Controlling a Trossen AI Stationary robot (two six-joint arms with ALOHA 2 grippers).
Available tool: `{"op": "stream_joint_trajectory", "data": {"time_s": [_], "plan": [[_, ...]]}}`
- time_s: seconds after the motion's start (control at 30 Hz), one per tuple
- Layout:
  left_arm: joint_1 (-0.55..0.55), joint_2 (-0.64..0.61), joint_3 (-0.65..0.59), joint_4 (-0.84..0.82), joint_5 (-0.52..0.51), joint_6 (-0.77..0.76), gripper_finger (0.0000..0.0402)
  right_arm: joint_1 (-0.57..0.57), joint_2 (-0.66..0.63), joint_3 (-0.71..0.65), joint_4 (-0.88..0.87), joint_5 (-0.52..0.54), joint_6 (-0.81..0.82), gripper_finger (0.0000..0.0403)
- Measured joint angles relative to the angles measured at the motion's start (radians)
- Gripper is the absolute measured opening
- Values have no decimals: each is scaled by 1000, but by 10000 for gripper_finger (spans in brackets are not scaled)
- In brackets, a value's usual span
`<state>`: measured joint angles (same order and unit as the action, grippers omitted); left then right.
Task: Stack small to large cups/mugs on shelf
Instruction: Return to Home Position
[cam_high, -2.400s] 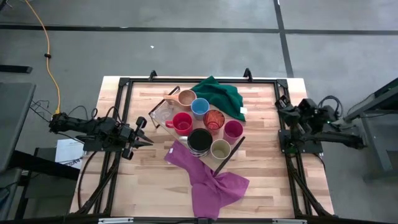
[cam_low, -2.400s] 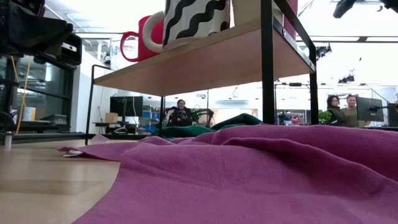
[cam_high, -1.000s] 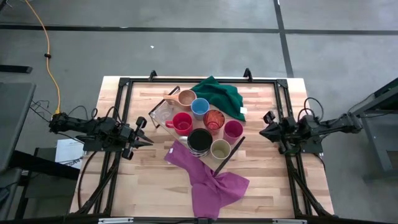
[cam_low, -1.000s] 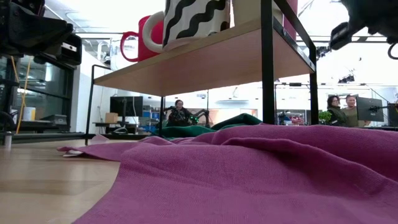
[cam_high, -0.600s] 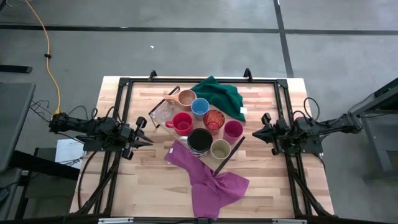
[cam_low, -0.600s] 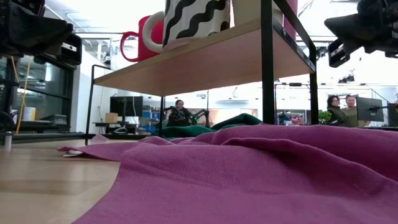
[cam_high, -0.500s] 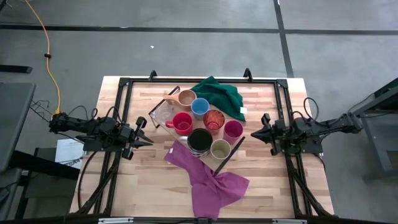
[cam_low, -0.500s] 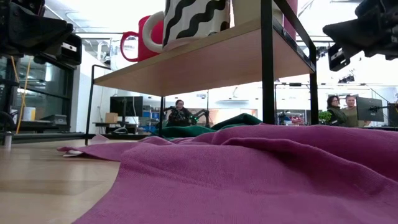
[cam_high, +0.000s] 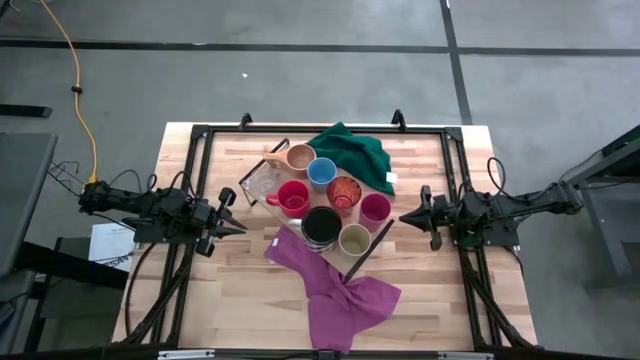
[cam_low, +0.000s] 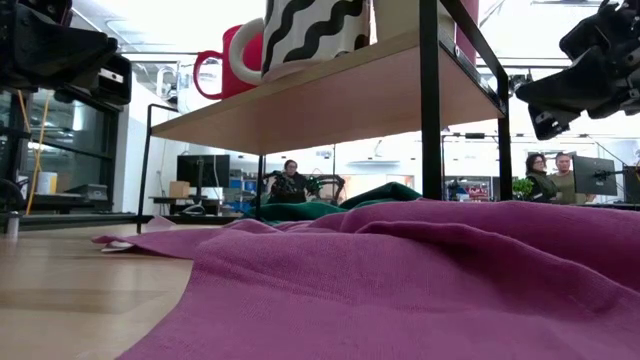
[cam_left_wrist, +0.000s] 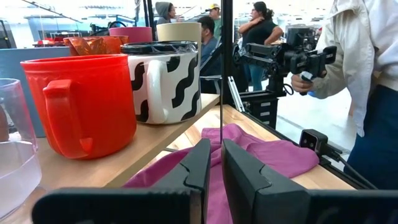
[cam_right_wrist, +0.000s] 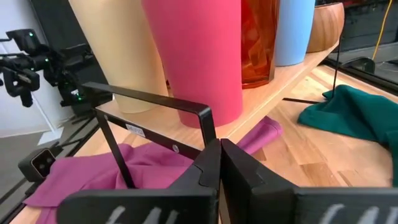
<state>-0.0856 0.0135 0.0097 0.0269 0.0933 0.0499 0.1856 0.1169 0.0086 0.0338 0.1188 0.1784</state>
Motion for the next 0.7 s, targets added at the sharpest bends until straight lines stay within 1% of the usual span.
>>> {"op": "stream_joint_trajectory", "data": {"time_s": [0.27,0.43,0.7], "plan": [[0,0,0,0,0,0,31,-10,0,0,0,-4,-29,0],[0,0,0,0,0,0,31,-33,0,0,-1,-4,-3,0],[0,0,0,0,0,0,31,-48,1,0,-1,-5,-3,0]]}}
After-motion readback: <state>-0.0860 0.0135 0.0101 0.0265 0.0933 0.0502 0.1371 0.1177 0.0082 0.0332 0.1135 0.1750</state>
